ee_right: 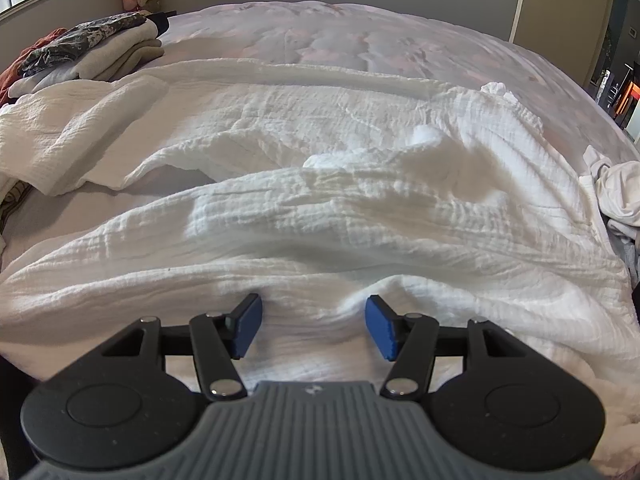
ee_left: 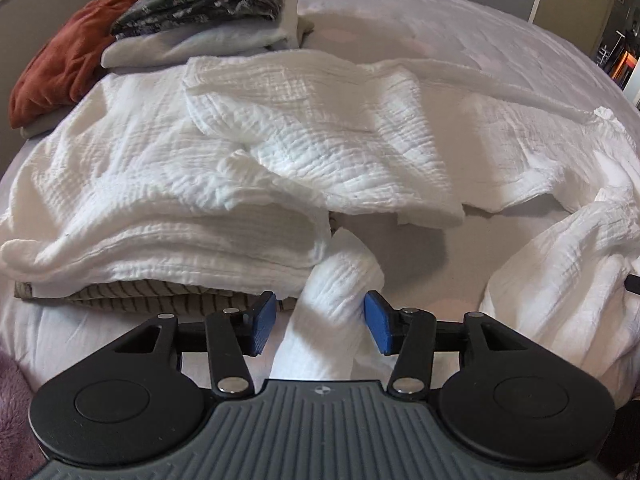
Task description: Fold clothes
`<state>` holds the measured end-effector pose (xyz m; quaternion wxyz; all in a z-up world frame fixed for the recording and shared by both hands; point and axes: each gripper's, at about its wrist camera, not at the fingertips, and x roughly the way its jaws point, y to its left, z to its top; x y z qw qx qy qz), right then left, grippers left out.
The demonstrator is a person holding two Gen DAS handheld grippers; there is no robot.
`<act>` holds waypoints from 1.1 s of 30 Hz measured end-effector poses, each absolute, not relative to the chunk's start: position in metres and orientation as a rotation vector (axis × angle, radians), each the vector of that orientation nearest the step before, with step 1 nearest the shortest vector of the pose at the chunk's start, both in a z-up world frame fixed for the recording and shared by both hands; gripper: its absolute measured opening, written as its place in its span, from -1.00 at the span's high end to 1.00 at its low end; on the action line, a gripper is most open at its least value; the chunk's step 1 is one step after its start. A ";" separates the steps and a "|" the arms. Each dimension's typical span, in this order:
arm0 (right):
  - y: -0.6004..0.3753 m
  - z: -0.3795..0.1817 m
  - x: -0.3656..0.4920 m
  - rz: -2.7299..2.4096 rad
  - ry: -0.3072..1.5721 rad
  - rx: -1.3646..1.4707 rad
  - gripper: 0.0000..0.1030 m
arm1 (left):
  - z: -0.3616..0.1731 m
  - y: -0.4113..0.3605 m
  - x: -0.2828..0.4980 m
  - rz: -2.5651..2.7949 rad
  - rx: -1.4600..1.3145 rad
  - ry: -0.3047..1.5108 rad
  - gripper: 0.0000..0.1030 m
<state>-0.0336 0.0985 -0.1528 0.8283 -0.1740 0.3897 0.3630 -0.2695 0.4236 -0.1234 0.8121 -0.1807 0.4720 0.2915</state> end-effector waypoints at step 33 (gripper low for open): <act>0.097 -0.150 -0.036 0.773 0.812 -0.374 -0.24 | -0.078 0.430 -0.354 0.796 -0.368 1.026 0.19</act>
